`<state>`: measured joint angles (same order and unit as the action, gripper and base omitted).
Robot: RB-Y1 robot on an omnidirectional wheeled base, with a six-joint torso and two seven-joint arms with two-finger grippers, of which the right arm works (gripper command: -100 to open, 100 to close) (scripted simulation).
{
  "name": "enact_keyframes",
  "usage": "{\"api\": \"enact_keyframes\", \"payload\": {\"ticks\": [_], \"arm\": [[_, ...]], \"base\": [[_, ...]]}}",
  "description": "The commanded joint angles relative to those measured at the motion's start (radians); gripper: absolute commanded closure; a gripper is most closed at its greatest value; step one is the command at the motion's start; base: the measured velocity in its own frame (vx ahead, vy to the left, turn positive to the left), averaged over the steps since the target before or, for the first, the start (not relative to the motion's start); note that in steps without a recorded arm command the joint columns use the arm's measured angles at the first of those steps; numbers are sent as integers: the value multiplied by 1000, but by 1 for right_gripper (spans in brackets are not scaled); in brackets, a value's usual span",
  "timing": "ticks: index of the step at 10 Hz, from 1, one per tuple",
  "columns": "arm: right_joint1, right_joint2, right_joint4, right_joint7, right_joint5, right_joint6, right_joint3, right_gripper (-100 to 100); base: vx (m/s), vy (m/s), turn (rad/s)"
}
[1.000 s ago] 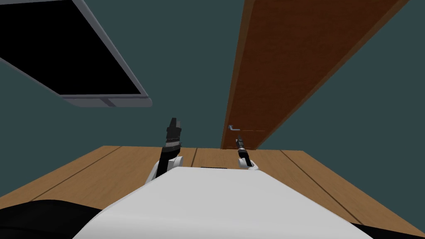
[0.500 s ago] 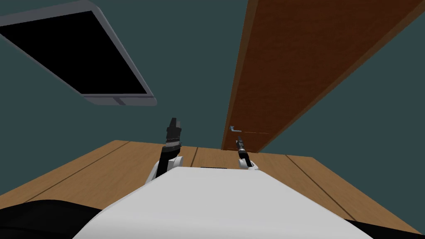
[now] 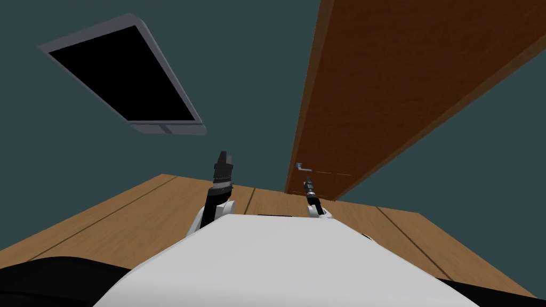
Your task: Pull the door open
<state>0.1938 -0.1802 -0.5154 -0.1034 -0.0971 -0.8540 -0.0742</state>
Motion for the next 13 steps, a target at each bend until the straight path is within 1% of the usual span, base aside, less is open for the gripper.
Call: {"api": "enact_keyframes", "payload": {"ticks": [1, 2, 3, 6, 7, 8, 9, 10, 11, 12, 13], "arm": [[-12, -19, 7, -17, -6, -11, -7, -100], [-16, -25, 9, -22, -8, -15, -9, -100], [-16, -25, 9, -22, -8, -15, -9, -100], [-44, -70, 23, -61, -21, -40, -25, -100], [-44, -70, 16, -61, -21, -40, -25, -100], [-44, -70, 23, -61, -21, -40, -25, -100], [-63, -99, 33, -86, -30, -57, -36, -100], [-63, -99, 33, -86, -30, -57, -36, -100], [-74, -116, 39, -101, -35, -67, -42, -100], [-80, -126, 42, -110, -38, -72, -46, -100], [-89, -116, 18, -99, -36, -59, -43, -100]], "base": [[96, 20, 133], [155, 33, 102], [120, 34, 16], [150, 28, 134], [153, 32, 30], [65, 13, -19], [150, -3, 237], [166, -6, 82], [180, -2, 62], [204, -18, 106], [89, -13, 20]]}}
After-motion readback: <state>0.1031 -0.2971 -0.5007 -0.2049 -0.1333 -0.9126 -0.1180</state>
